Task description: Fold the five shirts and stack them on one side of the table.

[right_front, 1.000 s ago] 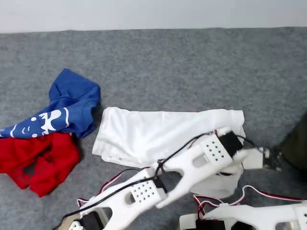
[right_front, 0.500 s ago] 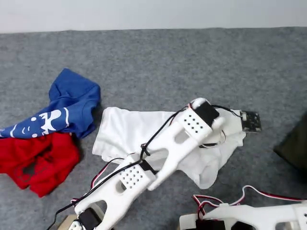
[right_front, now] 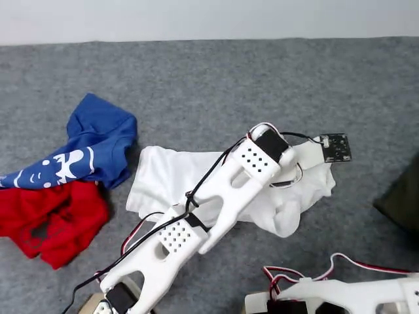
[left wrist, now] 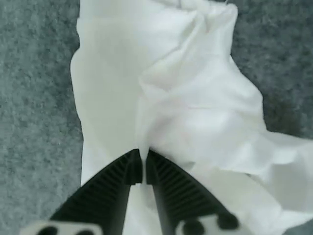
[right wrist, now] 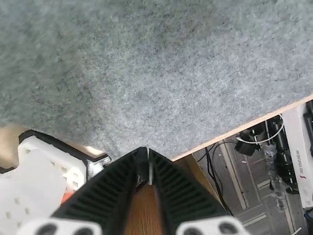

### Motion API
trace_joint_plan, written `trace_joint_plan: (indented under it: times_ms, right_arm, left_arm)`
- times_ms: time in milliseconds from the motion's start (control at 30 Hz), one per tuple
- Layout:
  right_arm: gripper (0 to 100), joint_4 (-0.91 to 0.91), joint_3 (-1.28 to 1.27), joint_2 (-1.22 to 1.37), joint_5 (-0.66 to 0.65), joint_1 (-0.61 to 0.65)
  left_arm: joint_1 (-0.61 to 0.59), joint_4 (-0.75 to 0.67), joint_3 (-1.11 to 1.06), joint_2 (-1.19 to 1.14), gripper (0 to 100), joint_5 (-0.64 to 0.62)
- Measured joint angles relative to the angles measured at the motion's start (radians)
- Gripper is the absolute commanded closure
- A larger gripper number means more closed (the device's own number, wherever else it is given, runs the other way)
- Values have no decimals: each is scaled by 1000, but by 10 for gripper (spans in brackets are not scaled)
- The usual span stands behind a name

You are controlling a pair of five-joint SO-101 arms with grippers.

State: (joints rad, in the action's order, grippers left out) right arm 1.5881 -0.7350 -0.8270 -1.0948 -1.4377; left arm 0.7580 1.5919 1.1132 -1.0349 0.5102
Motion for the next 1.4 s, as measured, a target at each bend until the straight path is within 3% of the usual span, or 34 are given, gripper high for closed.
trace_joint_plan:
  times_ms: [233, 433, 700, 867, 1133, 1400]
  right_arm:
    - [987, 0, 0, 0, 0, 0]
    - [987, 35, 0, 0, 0, 0]
    - [987, 44, -34, -6, 0, 2]
    - [987, 44, -41, -6, 0, 51]
    - [987, 44, -41, -6, 83, 232]
    - [987, -31, -41, -6, 242, 683]
  left_arm:
    - [-3, -51, 0, 0, 987, 28]
    - [-49, -97, 0, 0, 786, 29]
    - [-75, -101, 15, -2, 785, 29]
    - [-87, -25, 187, -2, 786, 29]
    - [-110, 133, 448, -2, 791, 14]
    - [-315, 135, 451, 129, 955, -155]
